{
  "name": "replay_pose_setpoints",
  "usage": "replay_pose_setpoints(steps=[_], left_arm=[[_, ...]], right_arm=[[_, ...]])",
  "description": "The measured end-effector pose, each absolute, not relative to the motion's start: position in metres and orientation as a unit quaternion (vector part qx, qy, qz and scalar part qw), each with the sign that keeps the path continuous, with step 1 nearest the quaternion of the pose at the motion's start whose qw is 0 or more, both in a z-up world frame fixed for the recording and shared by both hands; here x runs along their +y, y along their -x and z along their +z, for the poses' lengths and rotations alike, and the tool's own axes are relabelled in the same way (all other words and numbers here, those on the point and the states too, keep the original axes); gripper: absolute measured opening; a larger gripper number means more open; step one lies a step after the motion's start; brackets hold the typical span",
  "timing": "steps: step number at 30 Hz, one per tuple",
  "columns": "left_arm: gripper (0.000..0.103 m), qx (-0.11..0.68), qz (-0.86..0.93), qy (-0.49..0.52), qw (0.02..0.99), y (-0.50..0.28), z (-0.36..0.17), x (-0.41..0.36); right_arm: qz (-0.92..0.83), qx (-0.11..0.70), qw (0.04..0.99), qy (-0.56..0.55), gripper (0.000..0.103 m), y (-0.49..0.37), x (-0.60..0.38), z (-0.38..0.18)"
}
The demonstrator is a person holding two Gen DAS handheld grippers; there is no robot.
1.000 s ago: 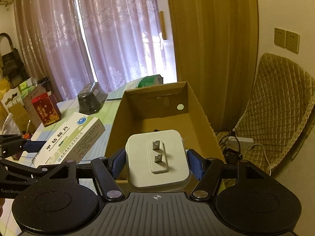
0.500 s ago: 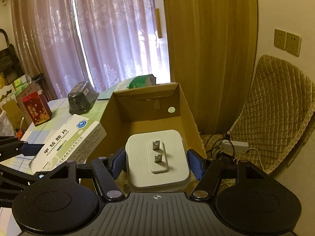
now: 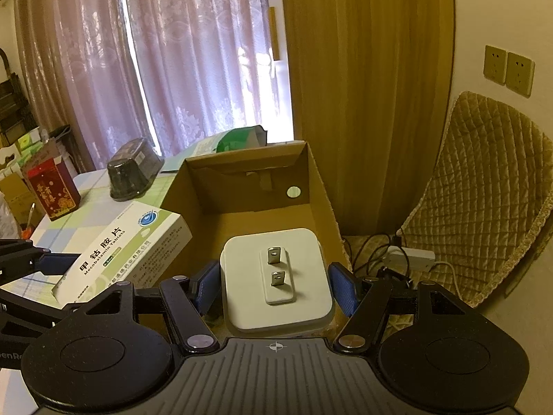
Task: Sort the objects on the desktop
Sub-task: 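Lift and carry the medicine box and plug over the cardboard box with both tools, then open the left tool to drop the medicine box while the right drops the plug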
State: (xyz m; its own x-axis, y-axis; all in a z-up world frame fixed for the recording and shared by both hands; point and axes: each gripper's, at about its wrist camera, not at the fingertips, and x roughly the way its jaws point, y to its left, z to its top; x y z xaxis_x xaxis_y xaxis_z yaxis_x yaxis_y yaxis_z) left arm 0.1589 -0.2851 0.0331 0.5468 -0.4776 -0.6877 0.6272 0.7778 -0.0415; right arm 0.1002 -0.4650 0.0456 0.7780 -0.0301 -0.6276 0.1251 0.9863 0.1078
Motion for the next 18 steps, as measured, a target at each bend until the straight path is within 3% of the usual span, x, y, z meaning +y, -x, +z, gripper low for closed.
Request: replay_pose_setpoints(steps=[18], left_arm=[[0.068,0.367,-0.326,-0.113,0.864,-0.179,0.017,-0.32]], right_arm=[[-0.049,0.341,0.935,-0.084,0.066,-0.112,-0.483,0.03]])
